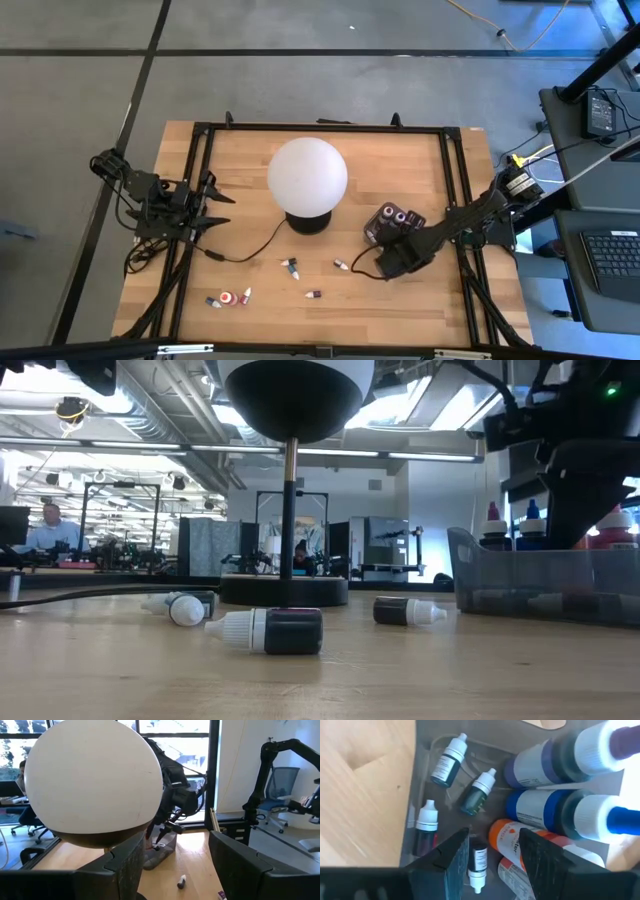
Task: Pick & Place food coloring
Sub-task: Adjust the large orange food coloring bottle in the black container, then put the small black food coloring bottle into the black container
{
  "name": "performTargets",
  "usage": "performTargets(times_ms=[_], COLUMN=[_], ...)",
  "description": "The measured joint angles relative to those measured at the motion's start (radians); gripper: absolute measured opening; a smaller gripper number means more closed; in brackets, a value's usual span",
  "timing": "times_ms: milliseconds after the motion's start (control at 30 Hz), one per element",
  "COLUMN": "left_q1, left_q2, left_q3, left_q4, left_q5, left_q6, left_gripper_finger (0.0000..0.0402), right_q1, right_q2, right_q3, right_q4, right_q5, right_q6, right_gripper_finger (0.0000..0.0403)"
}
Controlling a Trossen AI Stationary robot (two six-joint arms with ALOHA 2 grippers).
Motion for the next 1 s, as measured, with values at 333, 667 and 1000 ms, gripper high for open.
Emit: performTargets(times_ms=[333,667,1000], left_q1=[0.0,0.0,0.0], left_q2=[0.0,0.0,0.0], left_q3=[0.0,0.0,0.0], left_q4=[0.0,0.0,0.0], left_q5=[0.0,0.0,0.0], left_q6=[0.0,0.0,-0.003], left_gripper_finger=[0.0216,0.0219,0.0216], right_q1=[-0.002,-0.002,-0.002], right_q2=[0.0,0.0,0.001], right_q3=[0.0,0.0,0.0], right_q4=[-0.036,0.017,-0.008], right_q5=[0.001,-0.047,-0.024], right_q6=[0.001,-0.056,-0.058], right_gripper_finger=[0.0177,0.0177,0.0177])
